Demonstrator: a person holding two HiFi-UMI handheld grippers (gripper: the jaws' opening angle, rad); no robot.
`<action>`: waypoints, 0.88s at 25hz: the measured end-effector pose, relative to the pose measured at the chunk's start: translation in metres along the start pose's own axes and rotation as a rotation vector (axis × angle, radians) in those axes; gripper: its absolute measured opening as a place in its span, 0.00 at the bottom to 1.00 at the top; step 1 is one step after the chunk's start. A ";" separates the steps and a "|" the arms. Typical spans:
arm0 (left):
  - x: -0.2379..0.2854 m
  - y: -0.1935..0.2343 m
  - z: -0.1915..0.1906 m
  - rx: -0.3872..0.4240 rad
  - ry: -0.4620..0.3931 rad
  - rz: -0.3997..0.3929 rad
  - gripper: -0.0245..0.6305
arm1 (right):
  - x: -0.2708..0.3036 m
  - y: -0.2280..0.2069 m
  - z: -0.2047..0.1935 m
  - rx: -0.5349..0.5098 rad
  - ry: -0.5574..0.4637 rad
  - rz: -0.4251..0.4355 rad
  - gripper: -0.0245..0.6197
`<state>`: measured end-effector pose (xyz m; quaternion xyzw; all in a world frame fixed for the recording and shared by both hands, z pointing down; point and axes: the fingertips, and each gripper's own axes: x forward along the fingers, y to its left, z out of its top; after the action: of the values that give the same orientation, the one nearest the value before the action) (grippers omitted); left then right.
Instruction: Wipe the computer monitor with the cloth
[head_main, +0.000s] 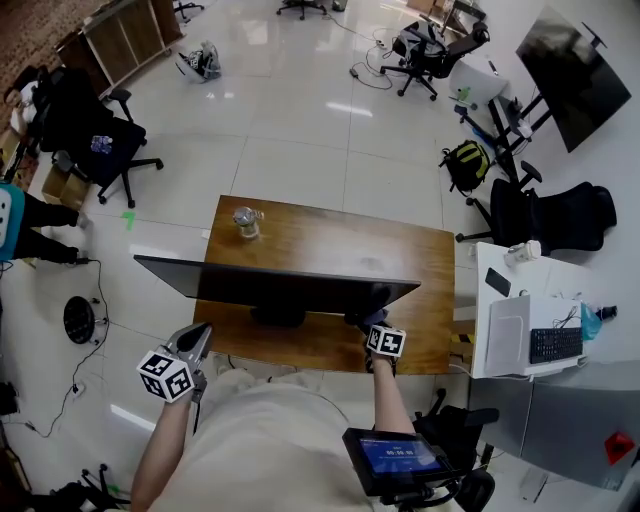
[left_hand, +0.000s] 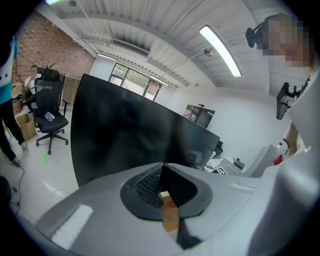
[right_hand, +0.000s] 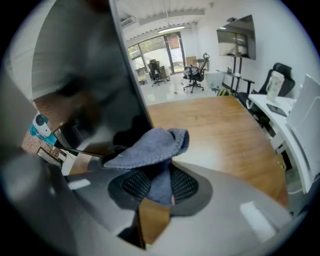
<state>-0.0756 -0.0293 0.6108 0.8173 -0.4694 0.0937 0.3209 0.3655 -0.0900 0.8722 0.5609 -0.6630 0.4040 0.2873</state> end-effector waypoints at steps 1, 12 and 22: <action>-0.002 0.003 -0.002 -0.004 0.005 0.004 0.03 | 0.002 0.000 -0.002 0.013 0.003 -0.003 0.19; -0.040 0.055 -0.010 -0.034 0.026 0.035 0.03 | 0.011 0.025 -0.008 0.131 0.029 -0.045 0.19; -0.076 0.096 -0.012 -0.044 0.035 0.022 0.03 | 0.021 0.081 -0.013 0.130 0.040 -0.064 0.19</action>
<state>-0.1944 -0.0020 0.6274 0.8029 -0.4749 0.1010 0.3459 0.2808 -0.0859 0.8792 0.5911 -0.6112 0.4481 0.2763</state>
